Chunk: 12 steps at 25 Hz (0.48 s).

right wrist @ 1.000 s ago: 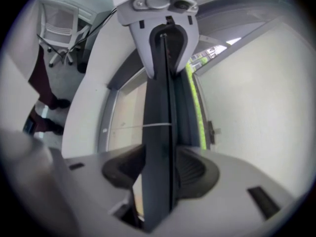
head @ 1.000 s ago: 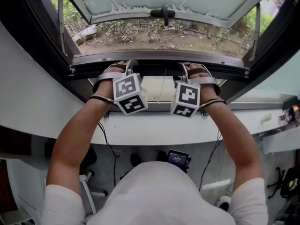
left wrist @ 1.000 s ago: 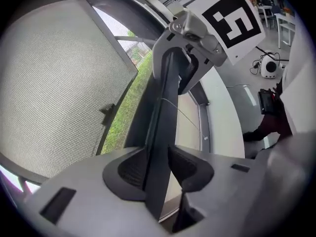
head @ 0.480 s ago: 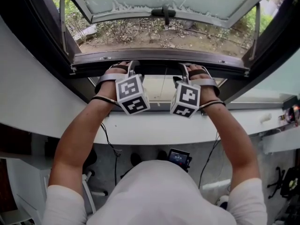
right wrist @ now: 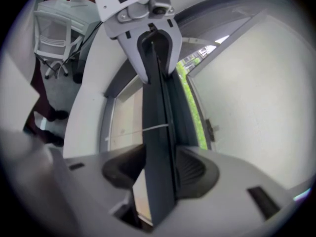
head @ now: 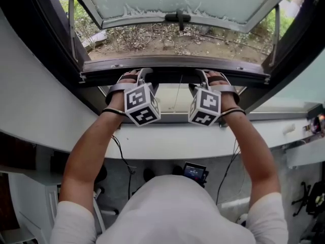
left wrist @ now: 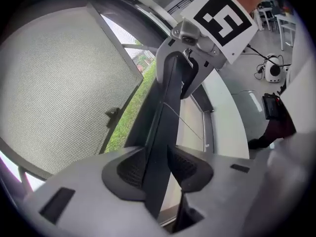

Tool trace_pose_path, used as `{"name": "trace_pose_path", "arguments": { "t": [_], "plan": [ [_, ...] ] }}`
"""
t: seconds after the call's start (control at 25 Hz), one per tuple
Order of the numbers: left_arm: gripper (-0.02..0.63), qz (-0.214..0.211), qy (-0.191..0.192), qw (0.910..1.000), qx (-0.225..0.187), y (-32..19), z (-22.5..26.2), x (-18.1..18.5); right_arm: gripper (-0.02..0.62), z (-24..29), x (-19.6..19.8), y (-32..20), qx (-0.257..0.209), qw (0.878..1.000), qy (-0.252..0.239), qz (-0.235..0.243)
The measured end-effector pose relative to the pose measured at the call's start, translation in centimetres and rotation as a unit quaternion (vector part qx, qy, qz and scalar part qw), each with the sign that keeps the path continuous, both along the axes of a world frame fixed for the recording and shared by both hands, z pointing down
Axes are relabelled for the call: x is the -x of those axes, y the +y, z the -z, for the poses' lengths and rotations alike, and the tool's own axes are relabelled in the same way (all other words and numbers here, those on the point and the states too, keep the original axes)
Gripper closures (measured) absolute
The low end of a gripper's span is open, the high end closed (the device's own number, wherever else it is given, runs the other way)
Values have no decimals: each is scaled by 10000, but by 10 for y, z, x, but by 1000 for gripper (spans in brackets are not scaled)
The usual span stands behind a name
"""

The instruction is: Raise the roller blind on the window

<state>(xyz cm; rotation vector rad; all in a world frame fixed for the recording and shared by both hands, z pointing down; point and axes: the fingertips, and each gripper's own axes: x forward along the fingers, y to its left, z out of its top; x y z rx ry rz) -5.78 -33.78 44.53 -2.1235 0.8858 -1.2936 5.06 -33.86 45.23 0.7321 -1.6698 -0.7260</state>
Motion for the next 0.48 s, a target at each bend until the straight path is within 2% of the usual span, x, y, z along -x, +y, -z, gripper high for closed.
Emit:
{"name": "trace_pose_path", "arguments": {
  "t": [0.32,0.48],
  "plan": [
    [468,-48,145,9999,11,2,13,-1,396,13,0,2,-24,10000,-37,19],
    [468,-30,350,9994,-56,1,27,-1,396,26,1,0,-181,9997,-133,43]
  ]
}}
